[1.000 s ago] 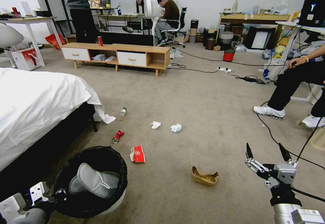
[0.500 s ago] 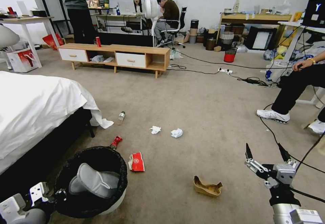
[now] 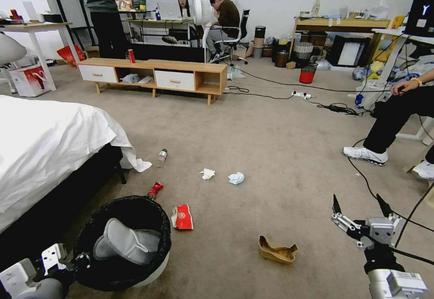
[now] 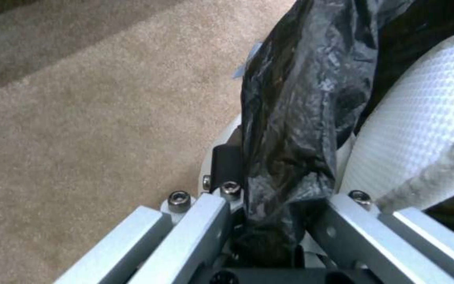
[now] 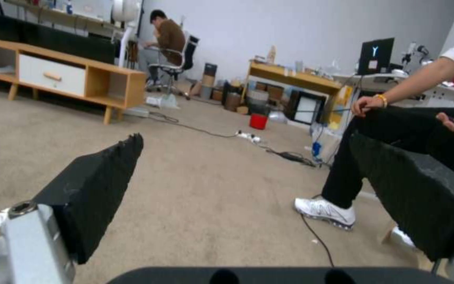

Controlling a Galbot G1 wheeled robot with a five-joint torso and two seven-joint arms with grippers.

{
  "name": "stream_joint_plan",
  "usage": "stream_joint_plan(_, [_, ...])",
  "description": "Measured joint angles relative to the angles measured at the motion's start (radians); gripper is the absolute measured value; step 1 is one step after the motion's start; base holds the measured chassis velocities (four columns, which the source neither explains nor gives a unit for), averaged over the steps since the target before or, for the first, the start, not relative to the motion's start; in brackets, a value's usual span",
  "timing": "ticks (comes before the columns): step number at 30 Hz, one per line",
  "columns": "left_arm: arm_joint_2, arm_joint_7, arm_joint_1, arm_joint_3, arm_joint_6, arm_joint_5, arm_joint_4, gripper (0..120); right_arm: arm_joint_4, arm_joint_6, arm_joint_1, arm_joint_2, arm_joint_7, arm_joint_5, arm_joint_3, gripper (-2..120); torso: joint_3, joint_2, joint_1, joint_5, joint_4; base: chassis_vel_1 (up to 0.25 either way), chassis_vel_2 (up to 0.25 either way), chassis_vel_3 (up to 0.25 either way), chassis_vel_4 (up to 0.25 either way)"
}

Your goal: Pick up the trash bin, then pick up the garbage from the floor and place it into the trash bin.

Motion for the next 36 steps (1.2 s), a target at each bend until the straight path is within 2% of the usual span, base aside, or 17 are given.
stream_joint_plan(4, [-0.006, 0.002, 0.001, 0.002, 0.000, 0.005, 0.000, 1, -0.011, -0.031, 0.006, -0.020, -0.003, 0.002, 0.002, 100, 0.000, 0.000, 0.000, 0.0000, 0.0000, 0.000, 0.000, 0.000, 0.000])
stream_joint_plan(7, [-0.012, 0.003, 0.001, 0.002, 0.000, 0.008, 0.000, 1, -0.032, -0.079, 0.011, -0.046, -0.013, -0.011, 0.011, 100, 0.000, 0.000, 0.000, 0.0001, 0.0000, 0.000, 0.000, 0.000, 0.000])
stream_joint_plan(8, [-0.016, 0.004, 0.001, 0.002, 0.000, 0.011, 0.000, 1, -0.046, -0.124, 0.007, -0.072, -0.023, -0.025, 0.015, 100, 0.000, 0.000, 0.000, 0.0001, 0.0000, 0.000, 0.000, 0.000, 0.000])
stream_joint_plan(9, [-0.016, 0.004, 0.001, 0.002, 0.000, 0.011, 0.000, 1, -0.046, -0.124, 0.007, -0.072, -0.023, -0.025, 0.015, 100, 0.000, 0.000, 0.000, 0.0001, 0.0000, 0.000, 0.000, 0.000, 0.000])
stream_joint_plan(11, [-0.026, 0.007, 0.002, 0.003, 0.000, 0.021, 0.000, 1, -0.070, -0.236, -0.013, -0.145, -0.038, -0.042, 0.017, 100, 0.000, 0.000, 0.000, 0.0004, -0.0002, 0.000, 0.000, 0.000, 0.000])
stream_joint_plan(12, [-0.026, 0.007, 0.002, 0.003, 0.000, 0.021, 0.000, 1, -0.070, -0.236, -0.013, -0.145, -0.038, -0.042, 0.017, 100, 0.000, 0.000, 0.000, 0.0004, -0.0002, 0.000, 0.000, 0.000, 0.000])
stream_joint_plan(13, [-0.029, 0.008, 0.003, 0.004, 0.000, 0.025, 0.000, 1, -0.074, -0.256, -0.017, -0.166, -0.039, -0.044, 0.016, 100, 0.000, 0.000, 0.000, 0.0003, -0.0002, 0.000, 0.000, 0.000, 0.000])
stream_joint_plan(14, [-0.036, 0.011, 0.003, 0.006, 0.000, 0.032, 0.001, 1, -0.084, -0.315, -0.027, -0.221, -0.043, -0.039, 0.012, 100, 0.000, 0.000, 0.000, -0.0001, 0.0000, 0.000, 0.000, 0.000, 0.000])
stream_joint_plan(15, [-0.036, 0.011, 0.003, 0.006, 0.000, 0.032, 0.001, 1, -0.084, -0.315, -0.027, -0.221, -0.043, -0.039, 0.012, 100, 0.000, 0.000, 0.000, -0.0001, 0.0000, 0.000, 0.000, 0.000, 0.000])
stream_joint_plan(17, [-0.046, 0.014, 0.006, 0.007, 0.000, 0.042, 0.001, 1, -0.086, -0.446, -0.036, -0.296, -0.015, 0.014, -0.001, 100, 0.000, 0.000, 0.000, 0.0002, 0.0000, 0.000, 0.000, 0.000, 0.000])
stream_joint_plan(18, [-0.046, 0.014, 0.006, 0.007, 0.000, 0.042, 0.001, 1, -0.086, -0.446, -0.036, -0.296, -0.015, 0.014, -0.001, 100, 0.000, 0.000, 0.000, 0.0002, 0.0000, 0.000, 0.000, 0.000, 0.000])
stream_joint_plan(20, [-0.050, 0.015, 0.008, 0.007, 0.000, 0.046, 0.001, 1, -0.083, -0.500, -0.041, -0.326, 0.003, 0.041, -0.008, 100, 0.000, 0.000, 0.000, 0.0002, 0.0000, 0.000, 0.000, 0.000, 0.000])
stream_joint_plan(22, [-0.056, 0.018, 0.014, 0.004, 0.000, 0.052, -0.002, 1, -0.079, -0.609, -0.035, -0.376, 0.025, 0.080, -0.027, 100, 0.000, 0.000, 0.000, 0.0001, -0.0001, 0.000, 0.000, 0.000, 0.000])
stream_joint_plan(26, [-0.058, 0.019, 0.016, 0.003, 0.000, 0.056, -0.003, 1, -0.084, -0.638, -0.022, -0.391, -0.019, 0.076, -0.032, 100, 0.000, 0.000, 0.000, 0.0001, -0.0001, 0.000, 0.000, 0.000, 0.000])
stream_joint_plan(28, [-0.064, 0.022, 0.022, -0.001, 0.000, 0.063, -0.005, 1, -0.136, -0.585, 0.018, -0.415, -0.248, 0.013, -0.032, 100, 0.000, 0.000, 0.000, 0.0003, 0.0002, 0.000, 0.000, 0.000, 0.000])
stream_joint_plan(34, [-0.068, 0.026, 0.029, -0.004, 0.000, 0.072, -0.006, 1, -0.180, -0.547, 0.035, -0.453, -0.364, -0.017, -0.058, 100, 0.000, 0.000, 0.000, 0.0000, 0.0000, 0.000, 0.000, 0.000, 0.000])
stream_joint_plan(36, [-0.071, 0.027, 0.030, -0.005, 0.000, 0.075, -0.005, 1, -0.210, -0.502, 0.049, -0.464, -0.419, -0.046, -0.067, 100, 0.000, 0.000, 0.000, 0.0001, -0.0001, 0.000, 0.000, 0.000, 0.000])
